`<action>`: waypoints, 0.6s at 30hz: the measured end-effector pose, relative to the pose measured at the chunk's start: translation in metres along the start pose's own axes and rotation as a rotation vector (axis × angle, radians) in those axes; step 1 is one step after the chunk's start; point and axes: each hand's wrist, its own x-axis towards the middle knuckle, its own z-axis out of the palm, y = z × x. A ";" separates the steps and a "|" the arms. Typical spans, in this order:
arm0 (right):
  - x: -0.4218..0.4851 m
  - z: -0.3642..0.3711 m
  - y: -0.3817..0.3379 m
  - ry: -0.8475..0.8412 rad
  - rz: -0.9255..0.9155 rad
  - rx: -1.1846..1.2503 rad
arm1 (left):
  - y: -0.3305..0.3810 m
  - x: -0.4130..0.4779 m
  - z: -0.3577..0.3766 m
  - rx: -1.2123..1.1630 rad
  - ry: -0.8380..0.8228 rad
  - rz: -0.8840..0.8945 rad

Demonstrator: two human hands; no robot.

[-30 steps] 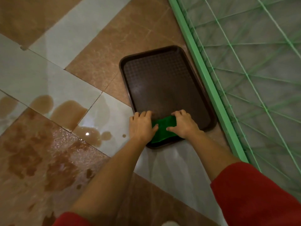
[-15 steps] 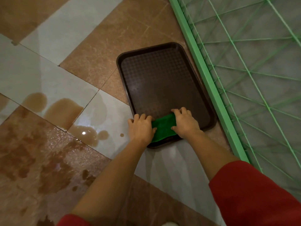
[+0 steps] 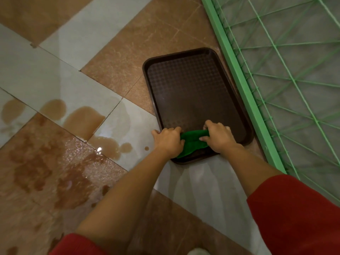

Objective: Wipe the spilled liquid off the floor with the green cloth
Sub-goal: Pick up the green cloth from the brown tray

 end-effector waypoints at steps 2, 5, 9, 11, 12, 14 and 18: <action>0.000 -0.006 -0.006 -0.041 -0.013 0.058 | -0.005 -0.001 -0.011 0.038 -0.043 0.019; -0.001 -0.014 -0.017 -0.101 -0.024 0.219 | -0.017 -0.002 -0.033 0.009 -0.104 0.011; -0.006 -0.018 -0.037 -0.088 -0.105 0.338 | -0.034 -0.008 -0.070 -0.046 -0.226 0.053; -0.009 -0.021 -0.053 -0.065 -0.130 0.395 | -0.040 -0.013 -0.091 -0.037 -0.264 0.029; -0.009 -0.023 -0.062 -0.047 -0.136 0.419 | -0.044 -0.016 -0.099 -0.046 -0.270 0.012; -0.009 -0.026 -0.082 0.001 -0.160 0.430 | -0.057 -0.024 -0.107 -0.094 -0.260 -0.026; -0.005 -0.029 -0.115 0.097 -0.160 0.494 | -0.087 -0.045 -0.093 -0.374 -0.251 -0.121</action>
